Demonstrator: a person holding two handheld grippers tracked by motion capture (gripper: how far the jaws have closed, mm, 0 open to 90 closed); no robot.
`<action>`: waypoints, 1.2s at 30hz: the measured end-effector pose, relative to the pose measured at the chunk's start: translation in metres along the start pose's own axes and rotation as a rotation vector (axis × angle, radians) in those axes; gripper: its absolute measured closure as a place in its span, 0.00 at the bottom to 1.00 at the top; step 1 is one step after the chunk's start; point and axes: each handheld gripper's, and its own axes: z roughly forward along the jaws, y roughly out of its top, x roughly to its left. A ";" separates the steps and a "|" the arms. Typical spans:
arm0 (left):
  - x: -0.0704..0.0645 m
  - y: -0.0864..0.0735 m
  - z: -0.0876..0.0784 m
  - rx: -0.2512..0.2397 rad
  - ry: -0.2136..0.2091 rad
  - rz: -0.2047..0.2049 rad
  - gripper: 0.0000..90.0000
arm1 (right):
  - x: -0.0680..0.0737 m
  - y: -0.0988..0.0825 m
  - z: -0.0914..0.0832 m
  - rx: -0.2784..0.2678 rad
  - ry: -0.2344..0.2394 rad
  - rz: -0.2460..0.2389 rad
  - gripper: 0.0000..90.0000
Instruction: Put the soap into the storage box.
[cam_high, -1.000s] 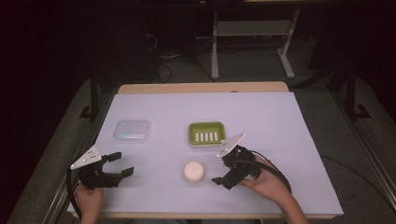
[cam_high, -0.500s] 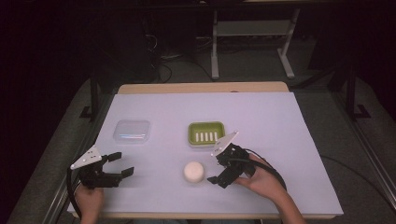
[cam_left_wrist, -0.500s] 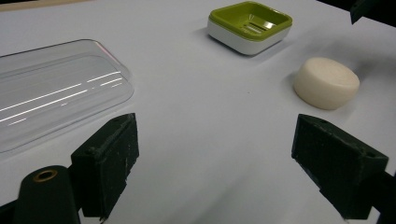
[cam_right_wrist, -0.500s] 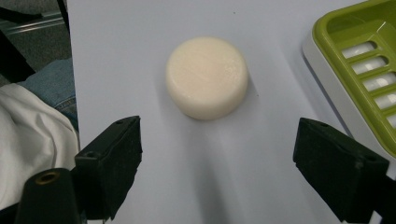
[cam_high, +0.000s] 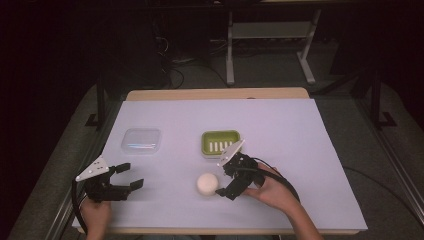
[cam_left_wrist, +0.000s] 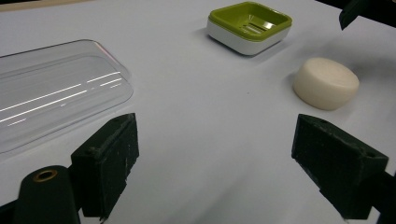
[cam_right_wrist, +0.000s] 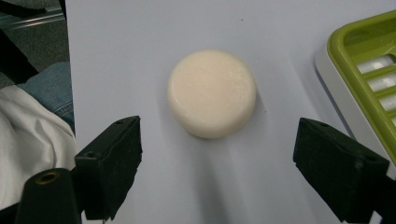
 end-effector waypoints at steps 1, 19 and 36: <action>0.000 0.000 0.000 0.000 0.000 0.000 0.16 | 0.000 0.001 0.001 -0.001 0.001 -0.004 0.16; 0.000 0.000 -0.001 -0.007 -0.002 -0.002 0.16 | 0.001 0.016 0.021 0.032 0.017 -0.025 0.17; 0.000 0.000 -0.001 -0.008 -0.001 -0.001 0.16 | 0.001 0.020 0.037 0.059 0.026 -0.022 0.16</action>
